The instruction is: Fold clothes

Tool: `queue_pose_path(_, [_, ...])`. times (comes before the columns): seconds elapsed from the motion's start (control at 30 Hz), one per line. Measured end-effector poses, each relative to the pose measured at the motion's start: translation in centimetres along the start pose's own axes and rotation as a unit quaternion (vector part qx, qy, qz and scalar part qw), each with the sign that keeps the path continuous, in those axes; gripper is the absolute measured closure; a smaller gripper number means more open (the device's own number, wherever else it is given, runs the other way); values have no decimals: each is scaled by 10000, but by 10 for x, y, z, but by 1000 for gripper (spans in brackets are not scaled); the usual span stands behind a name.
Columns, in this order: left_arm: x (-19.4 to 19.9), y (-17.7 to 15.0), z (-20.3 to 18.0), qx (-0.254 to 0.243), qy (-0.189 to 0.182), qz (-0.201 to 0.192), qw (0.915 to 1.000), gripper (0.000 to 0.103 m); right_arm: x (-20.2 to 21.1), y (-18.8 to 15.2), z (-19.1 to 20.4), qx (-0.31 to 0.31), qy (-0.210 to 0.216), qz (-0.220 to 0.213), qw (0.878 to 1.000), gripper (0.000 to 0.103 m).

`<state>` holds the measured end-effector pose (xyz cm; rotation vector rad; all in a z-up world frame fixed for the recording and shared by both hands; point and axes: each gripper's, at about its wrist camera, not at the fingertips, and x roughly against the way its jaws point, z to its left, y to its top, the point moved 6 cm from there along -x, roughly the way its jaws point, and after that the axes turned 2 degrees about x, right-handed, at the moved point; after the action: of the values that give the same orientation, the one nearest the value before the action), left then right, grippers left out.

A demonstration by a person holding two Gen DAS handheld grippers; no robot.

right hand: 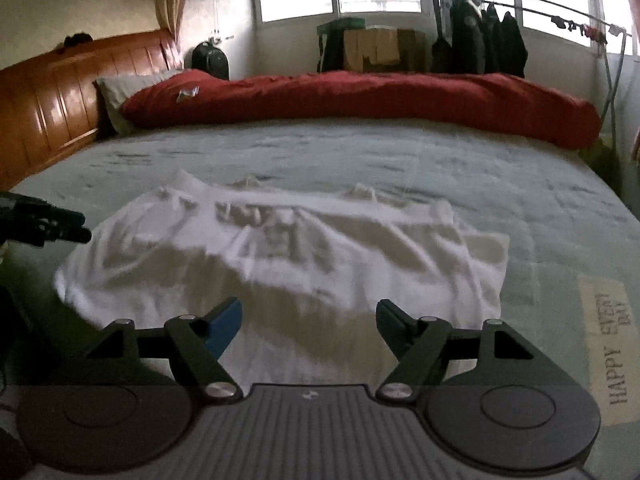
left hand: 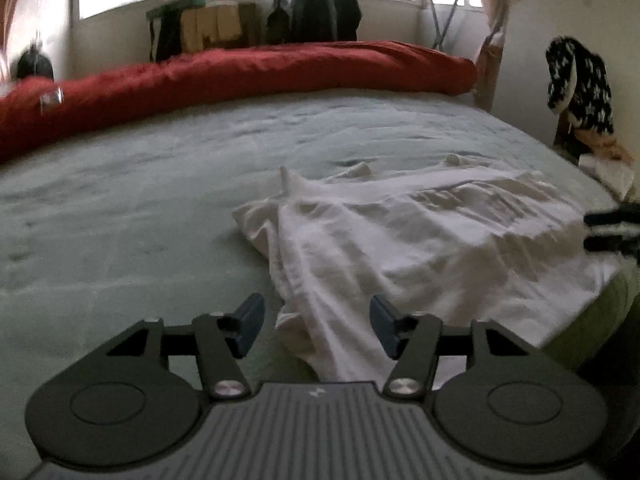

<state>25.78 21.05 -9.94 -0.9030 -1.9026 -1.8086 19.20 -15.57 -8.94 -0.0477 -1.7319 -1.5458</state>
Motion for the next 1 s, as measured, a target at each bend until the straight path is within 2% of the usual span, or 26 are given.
queue_pose_path(0.17, [-17,1,0,-40,-545,217,9983,41,-6,0,2,-139,-46,74,9999,25])
queue_pose_path(0.3, [-10,0,-2,-311,-664,214,9971,41,-8,3,7,-61,-141,130,9998,23])
queue_pose_path(0.4, [-7,-5,-4,-330,-889,260,9952,38,-12,3,11,-41,-92,183,9998,23])
queue_pose_path(0.5, [-12,-20,-9,-519,-842,615,9932,38,-18,4,15,-65,-45,228,9997,22])
queue_pose_path(0.57, [-7,-27,-16,-815,-786,706,9911,38,-18,3,18,1,-40,244,9997,22])
queue_pose_path(0.63, [3,-26,-16,-897,-745,750,9903,38,-16,2,19,19,-14,244,9997,20])
queue_pose_path(0.73, [19,-6,-17,-888,-617,329,9936,37,-13,1,16,-15,16,235,9997,19])
queue_pose_path(0.83, [22,23,-23,-742,-825,-195,9936,32,-14,2,14,-119,-17,189,9997,18])
queue_pose_path(0.93, [-1,40,-30,-673,-949,-357,9926,31,-15,3,15,-133,-19,156,9998,18])
queue_pose_path(1.0, [-26,40,-28,-425,-879,-161,9951,31,-14,1,16,-91,-53,151,9998,16])
